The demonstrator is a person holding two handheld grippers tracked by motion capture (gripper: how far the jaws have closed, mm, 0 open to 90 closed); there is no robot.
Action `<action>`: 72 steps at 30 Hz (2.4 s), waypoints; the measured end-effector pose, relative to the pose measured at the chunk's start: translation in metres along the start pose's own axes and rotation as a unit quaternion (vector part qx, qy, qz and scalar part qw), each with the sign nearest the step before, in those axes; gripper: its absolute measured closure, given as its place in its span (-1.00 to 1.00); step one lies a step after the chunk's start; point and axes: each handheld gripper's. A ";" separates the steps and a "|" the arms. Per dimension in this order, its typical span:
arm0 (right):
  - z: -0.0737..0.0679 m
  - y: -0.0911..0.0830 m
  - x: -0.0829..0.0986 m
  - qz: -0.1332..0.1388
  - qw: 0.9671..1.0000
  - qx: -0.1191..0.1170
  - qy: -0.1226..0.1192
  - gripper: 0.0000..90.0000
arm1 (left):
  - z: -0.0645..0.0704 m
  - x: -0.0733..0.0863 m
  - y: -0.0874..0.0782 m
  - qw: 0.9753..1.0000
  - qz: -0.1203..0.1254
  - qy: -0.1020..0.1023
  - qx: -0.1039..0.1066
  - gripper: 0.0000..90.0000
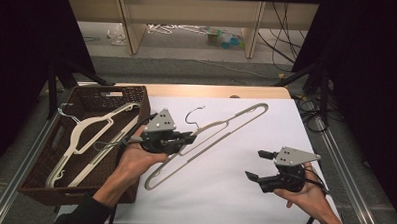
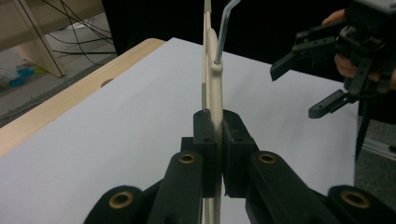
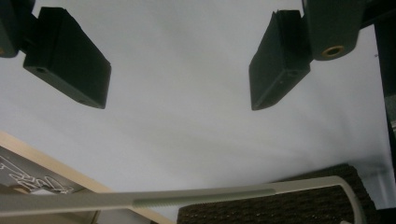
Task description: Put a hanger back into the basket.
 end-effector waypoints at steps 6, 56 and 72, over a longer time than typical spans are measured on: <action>-0.004 -0.004 0.003 0.013 1.000 0.005 0.015 -0.54 | -0.002 -0.005 -0.018 0.999 0.013 -0.029 0.011 0.90; -0.021 0.001 0.020 -0.012 0.999 -0.029 0.019 -0.56 | -0.150 0.022 -0.184 0.978 0.024 -0.092 -0.185 0.91; -0.023 0.003 0.021 -0.017 0.999 -0.038 0.017 -0.56 | -0.173 0.049 -0.195 0.972 0.011 -0.114 -0.204 0.90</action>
Point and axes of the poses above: each handheld gripper's, and its own axes: y roughly forward along the jaws, x roughly out of its underside, z roughly to its right, and after that the axes turned 13 degrees about -y, right-handed
